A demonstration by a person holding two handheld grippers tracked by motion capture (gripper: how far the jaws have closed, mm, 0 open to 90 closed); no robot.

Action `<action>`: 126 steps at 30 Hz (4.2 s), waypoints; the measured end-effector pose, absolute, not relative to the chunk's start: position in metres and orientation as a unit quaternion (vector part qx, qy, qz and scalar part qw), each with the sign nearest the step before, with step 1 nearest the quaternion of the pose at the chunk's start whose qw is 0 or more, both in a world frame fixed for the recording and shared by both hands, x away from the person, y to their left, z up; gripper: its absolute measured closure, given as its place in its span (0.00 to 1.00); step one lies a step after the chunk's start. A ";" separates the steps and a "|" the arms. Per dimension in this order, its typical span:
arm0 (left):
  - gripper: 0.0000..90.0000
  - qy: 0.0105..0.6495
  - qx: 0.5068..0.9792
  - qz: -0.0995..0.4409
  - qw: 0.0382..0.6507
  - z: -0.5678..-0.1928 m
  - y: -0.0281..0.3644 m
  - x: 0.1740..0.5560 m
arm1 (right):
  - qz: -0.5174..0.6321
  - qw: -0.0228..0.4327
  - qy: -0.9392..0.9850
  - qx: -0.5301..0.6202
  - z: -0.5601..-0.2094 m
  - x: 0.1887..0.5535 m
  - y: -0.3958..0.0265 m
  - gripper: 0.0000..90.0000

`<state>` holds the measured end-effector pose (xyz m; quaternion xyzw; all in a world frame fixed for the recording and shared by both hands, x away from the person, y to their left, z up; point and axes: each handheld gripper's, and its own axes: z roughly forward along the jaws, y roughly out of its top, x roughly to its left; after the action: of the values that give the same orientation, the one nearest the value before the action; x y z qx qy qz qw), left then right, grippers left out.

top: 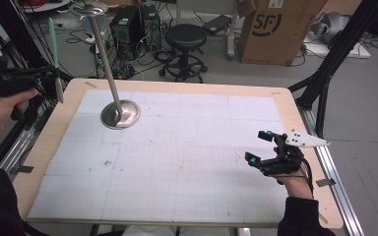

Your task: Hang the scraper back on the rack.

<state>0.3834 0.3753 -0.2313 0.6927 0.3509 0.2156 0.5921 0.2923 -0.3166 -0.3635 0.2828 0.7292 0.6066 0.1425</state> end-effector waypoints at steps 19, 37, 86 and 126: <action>0.89 0.364 0.683 0.220 0.594 -0.224 0.380 0.408 | 0.607 0.147 0.724 0.293 -0.365 0.294 -0.324 0.01; 0.89 0.362 0.687 0.221 0.590 -0.229 0.370 0.418 | 0.607 0.149 0.721 0.298 -0.366 0.293 -0.327 0.01; 0.09 0.257 0.689 0.228 0.639 -0.315 0.277 0.343 | 0.605 0.156 0.722 0.297 -0.366 0.287 -0.325 0.01; 0.07 0.265 0.718 0.225 0.603 -0.387 0.249 0.307 | 0.632 0.191 0.683 0.313 -0.381 0.277 -0.334 0.01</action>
<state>0.3074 0.2487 -0.3874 0.7178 0.2653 0.2250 0.6031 0.2768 -0.3338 -0.3811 0.3126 0.6833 0.6317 0.1906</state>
